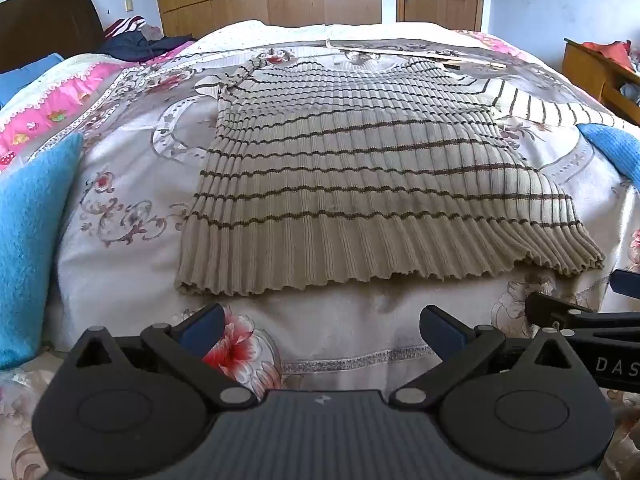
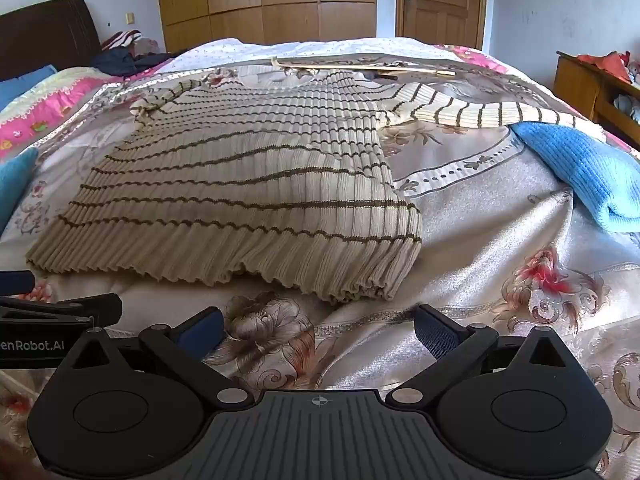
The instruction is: Fold small clothes
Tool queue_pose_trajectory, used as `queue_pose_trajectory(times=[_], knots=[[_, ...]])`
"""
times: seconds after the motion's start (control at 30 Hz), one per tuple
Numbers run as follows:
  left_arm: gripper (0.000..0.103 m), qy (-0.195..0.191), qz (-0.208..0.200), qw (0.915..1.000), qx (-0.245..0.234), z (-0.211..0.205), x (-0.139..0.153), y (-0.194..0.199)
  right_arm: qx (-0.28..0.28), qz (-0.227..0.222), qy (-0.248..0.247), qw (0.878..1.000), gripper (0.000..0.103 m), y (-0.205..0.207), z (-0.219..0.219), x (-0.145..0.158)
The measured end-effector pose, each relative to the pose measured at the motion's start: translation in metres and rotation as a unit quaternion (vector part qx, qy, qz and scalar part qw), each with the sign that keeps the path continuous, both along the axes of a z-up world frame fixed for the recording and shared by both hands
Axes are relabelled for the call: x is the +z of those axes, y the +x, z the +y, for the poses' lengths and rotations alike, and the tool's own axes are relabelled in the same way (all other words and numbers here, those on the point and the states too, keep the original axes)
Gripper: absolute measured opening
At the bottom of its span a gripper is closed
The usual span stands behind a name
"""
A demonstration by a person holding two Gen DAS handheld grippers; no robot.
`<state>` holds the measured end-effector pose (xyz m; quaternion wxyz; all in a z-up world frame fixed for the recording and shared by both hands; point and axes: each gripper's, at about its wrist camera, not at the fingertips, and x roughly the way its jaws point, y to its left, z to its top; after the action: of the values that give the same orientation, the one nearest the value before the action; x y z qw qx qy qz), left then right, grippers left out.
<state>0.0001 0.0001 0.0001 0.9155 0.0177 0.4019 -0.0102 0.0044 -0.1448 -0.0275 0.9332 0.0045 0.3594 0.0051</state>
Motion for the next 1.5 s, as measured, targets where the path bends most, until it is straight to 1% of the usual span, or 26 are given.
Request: queue_pose_trajectory(times=[0.4,0.73,1.5], knots=[[0.103,-0.001,0.000,1.0000,-0.001,-0.0004,0.0002,-0.0002,0.000,0.000,0.000,1.000,0.101,-0.0018,-0.0015,-0.0007],[0.103,-0.001,-0.009,0.9999,-0.007,-0.0029,0.0001,-0.0033,-0.002,-0.001,0.003,1.000,0.098,-0.0001,-0.0024,0.0002],[0.103,-0.010,-0.011,0.9996,-0.023,-0.0054,0.0020,-0.0039,-0.001,-0.003,0.008,1.000,0.094,-0.0022,-0.0021,-0.0001]])
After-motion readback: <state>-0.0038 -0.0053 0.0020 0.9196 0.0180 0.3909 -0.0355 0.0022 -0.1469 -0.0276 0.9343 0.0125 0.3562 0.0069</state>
